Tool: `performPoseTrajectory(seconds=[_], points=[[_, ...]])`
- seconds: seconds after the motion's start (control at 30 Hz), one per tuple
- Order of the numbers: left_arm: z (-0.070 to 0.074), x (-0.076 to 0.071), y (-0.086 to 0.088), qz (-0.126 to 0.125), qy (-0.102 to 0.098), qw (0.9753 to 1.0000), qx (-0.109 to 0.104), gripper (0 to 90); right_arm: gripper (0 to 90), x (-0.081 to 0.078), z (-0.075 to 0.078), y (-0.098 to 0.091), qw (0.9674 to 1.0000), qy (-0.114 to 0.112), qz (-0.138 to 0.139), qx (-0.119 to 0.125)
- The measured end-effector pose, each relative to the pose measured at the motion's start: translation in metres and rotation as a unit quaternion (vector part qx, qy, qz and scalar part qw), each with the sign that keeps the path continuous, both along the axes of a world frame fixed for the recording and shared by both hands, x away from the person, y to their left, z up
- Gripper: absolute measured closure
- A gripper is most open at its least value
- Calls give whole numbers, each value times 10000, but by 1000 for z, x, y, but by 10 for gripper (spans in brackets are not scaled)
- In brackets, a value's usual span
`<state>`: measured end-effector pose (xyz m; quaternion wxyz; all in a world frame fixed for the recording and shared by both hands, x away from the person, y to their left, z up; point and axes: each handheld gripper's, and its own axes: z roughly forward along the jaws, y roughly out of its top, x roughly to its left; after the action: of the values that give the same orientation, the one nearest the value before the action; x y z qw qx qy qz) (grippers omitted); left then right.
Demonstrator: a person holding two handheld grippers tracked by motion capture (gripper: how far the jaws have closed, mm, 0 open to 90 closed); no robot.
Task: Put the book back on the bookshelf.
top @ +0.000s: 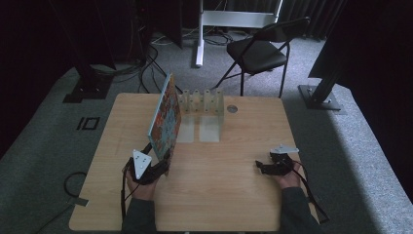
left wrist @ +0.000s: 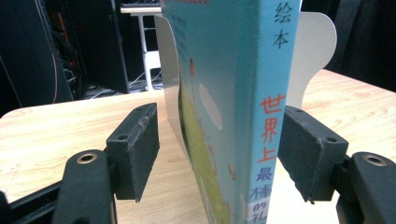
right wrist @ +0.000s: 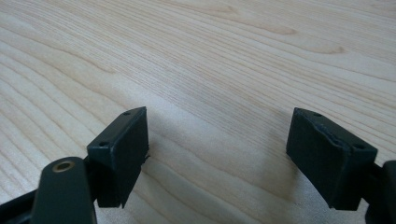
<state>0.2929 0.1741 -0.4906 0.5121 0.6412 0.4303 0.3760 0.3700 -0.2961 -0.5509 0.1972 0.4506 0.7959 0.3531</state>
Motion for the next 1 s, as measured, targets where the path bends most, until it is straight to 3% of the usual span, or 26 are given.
performPoseTrajectory(seconds=[0.13, 0.37, 1.0], points=[[-1, -2, 2, -20, -34, 9999, 100, 330, 207, 0, 0, 0, 10000, 1, 0, 0], [0, -6, 9, -74, 17, 9999, 78, 330, 208, 0, 0, 0, 10000, 1, 0, 1], [4, -31, 34, -535, 65, 9981, 293, 335, 208, 0, 0, 0, 10000, 0, -1, 0]])
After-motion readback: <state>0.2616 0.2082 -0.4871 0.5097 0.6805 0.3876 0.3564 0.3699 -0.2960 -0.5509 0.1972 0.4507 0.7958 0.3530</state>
